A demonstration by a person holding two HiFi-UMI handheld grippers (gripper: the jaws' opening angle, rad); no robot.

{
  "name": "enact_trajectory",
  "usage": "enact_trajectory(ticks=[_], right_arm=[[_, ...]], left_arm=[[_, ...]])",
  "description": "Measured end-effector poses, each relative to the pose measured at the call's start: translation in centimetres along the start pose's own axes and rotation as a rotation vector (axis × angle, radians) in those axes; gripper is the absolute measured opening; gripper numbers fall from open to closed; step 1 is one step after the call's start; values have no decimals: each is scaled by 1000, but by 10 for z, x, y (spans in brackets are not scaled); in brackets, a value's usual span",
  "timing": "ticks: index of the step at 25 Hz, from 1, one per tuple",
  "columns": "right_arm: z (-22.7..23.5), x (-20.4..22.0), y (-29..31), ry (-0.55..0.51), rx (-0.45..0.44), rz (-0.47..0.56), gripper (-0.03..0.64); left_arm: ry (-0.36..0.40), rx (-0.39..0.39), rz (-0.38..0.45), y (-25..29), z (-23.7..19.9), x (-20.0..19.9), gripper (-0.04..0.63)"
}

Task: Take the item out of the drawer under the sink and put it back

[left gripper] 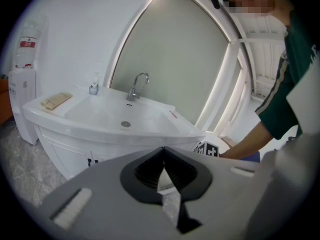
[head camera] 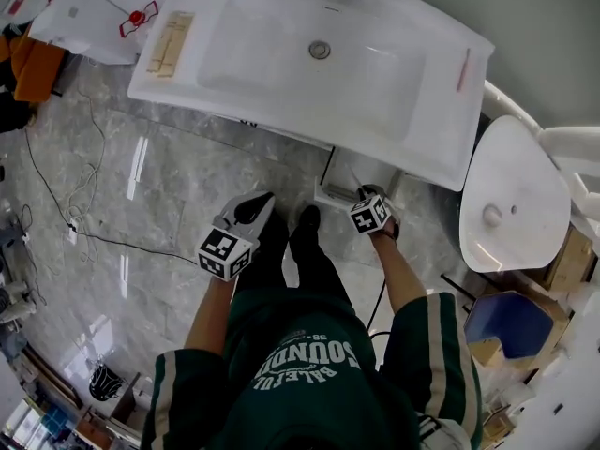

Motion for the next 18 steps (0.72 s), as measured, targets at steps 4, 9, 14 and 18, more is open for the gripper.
enact_trajectory(ticks=[4, 9, 14, 18], right_arm=[[-4, -2, -32, 38, 0, 54, 51], [9, -25, -85, 143, 24, 186, 51], [28, -53, -154, 241, 43, 356, 51], [48, -75, -194, 269, 72, 477, 51]], left_arm=[[8, -11, 19, -6, 7, -7, 51], [29, -8, 34, -9, 11, -19, 51], [80, -1, 67, -11, 19, -46, 51], [129, -1, 114, -10, 20, -77, 51]])
Point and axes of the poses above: the fingertips, and each gripper's own axes: y forward along the fingers, z to its right, x out of its underside, the point moved 1 cm from there along -y, backward along the fingers, and after that the axes turned 6 degrees about x, right-handed, at the moved point
